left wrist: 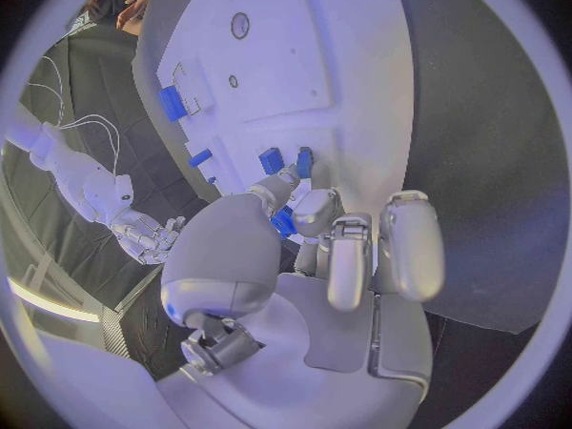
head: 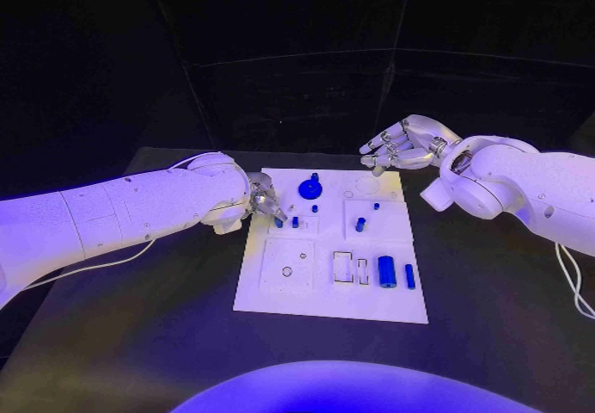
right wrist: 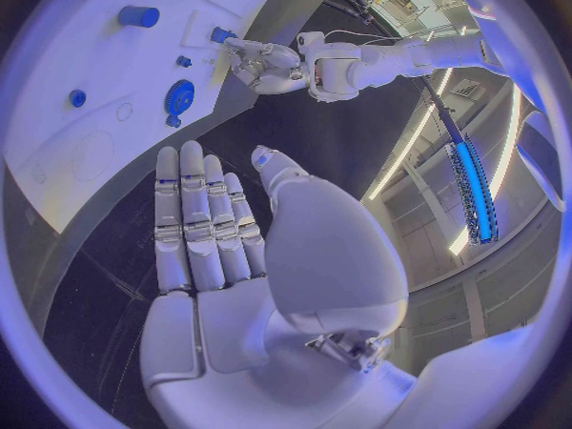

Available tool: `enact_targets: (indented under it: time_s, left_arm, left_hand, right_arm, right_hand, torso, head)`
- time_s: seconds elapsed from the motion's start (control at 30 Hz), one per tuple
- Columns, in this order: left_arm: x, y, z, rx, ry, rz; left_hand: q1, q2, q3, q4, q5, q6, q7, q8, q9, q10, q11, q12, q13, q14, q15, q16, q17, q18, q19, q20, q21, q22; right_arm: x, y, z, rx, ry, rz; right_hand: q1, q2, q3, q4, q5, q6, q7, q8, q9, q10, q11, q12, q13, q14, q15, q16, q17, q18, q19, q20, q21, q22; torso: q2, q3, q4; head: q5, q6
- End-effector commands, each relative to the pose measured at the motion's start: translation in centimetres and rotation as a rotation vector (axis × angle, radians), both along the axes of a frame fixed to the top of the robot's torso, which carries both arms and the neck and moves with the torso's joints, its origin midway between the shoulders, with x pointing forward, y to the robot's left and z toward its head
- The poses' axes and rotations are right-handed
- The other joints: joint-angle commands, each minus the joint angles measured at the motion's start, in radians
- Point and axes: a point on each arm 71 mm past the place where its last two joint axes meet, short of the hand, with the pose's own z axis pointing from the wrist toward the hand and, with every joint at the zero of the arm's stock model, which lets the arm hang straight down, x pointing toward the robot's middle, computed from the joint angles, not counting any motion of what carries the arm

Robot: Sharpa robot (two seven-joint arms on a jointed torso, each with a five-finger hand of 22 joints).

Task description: Assemble the parts on the task board

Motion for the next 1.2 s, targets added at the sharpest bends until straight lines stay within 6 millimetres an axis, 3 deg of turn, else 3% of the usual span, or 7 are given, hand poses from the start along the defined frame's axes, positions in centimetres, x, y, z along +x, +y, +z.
enact_targets:
  time_s: [0.03,0.63,0.93,1.2]
  left_arm:
    - [-0.04,0.13,-0.24,0.026,0.018,0.0]
    - [0.21,0.2,-0.18,0.04,-0.005,-0.001]
    - [0.29,0.21,-0.16,0.043,-0.01,-0.001]
    - [0.41,0.39,-0.17,0.044,-0.014,0.008]
  left_hand:
    - [-0.01,-0.005,-0.007,-0.002,0.005,0.014,-0.011,0.008,0.004,0.001,-0.007,0.003,0.002,0.106,-0.01,0.003,0.263,0.005,0.014,-0.008,-0.001,0.002]
    - [-0.021,-0.041,-0.036,-0.004,0.005,0.02,-0.02,0.036,0.02,0.005,-0.014,0.013,0.009,0.106,-0.018,0.003,0.263,0.003,0.017,-0.016,0.005,0.012]
    - [-0.059,-0.06,-0.082,0.023,0.005,0.023,-0.02,0.052,0.029,0.008,-0.014,0.02,0.012,0.106,-0.018,0.003,0.263,0.002,0.019,-0.017,0.007,0.017]
    - [-0.088,-0.061,-0.14,0.056,0.005,0.018,-0.021,0.067,0.037,0.009,-0.015,0.025,0.013,0.106,-0.019,0.003,0.263,0.002,0.02,-0.018,0.009,0.021]
  right_arm:
    - [-0.03,0.18,0.15,0.004,-0.005,0.014]
    - [-0.02,0.19,0.15,0.004,-0.005,0.015]
    - [-0.02,0.17,0.15,0.004,-0.005,0.014]
    - [0.0,0.14,0.15,0.004,-0.006,0.013]
  right_hand:
    - [0.002,0.005,-0.003,-0.003,0.005,-0.003,0.003,-0.003,0.001,-0.008,0.0,0.003,-0.001,-0.005,-0.001,-0.005,-0.001,0.009,-0.003,0.007,-0.003,-0.001]
    - [0.002,0.006,-0.003,-0.003,0.005,-0.003,0.003,-0.002,0.001,-0.009,0.0,0.004,-0.002,-0.006,-0.001,-0.006,-0.001,0.009,-0.003,0.007,-0.004,-0.002]
    - [0.002,0.006,-0.003,-0.003,0.005,-0.003,0.003,-0.002,0.001,-0.009,0.0,0.004,-0.002,-0.006,-0.001,-0.006,-0.001,0.009,-0.003,0.007,-0.004,-0.002]
    - [0.002,0.006,-0.004,-0.002,0.005,-0.004,0.003,-0.002,0.001,-0.01,0.0,0.004,-0.002,-0.006,0.0,-0.006,-0.001,0.009,-0.003,0.007,-0.005,-0.002]
  torso:
    - [0.0,-0.0006,0.0009]
    - [0.0,-0.001,0.0008]
    - [-0.001,-0.0003,0.0011]
    - [0.0,0.0,0.0008]
  head:
    - [-0.001,-0.001]
    - [-0.001,-0.002]
    - [-0.002,-0.004]
    - [-0.002,-0.004]
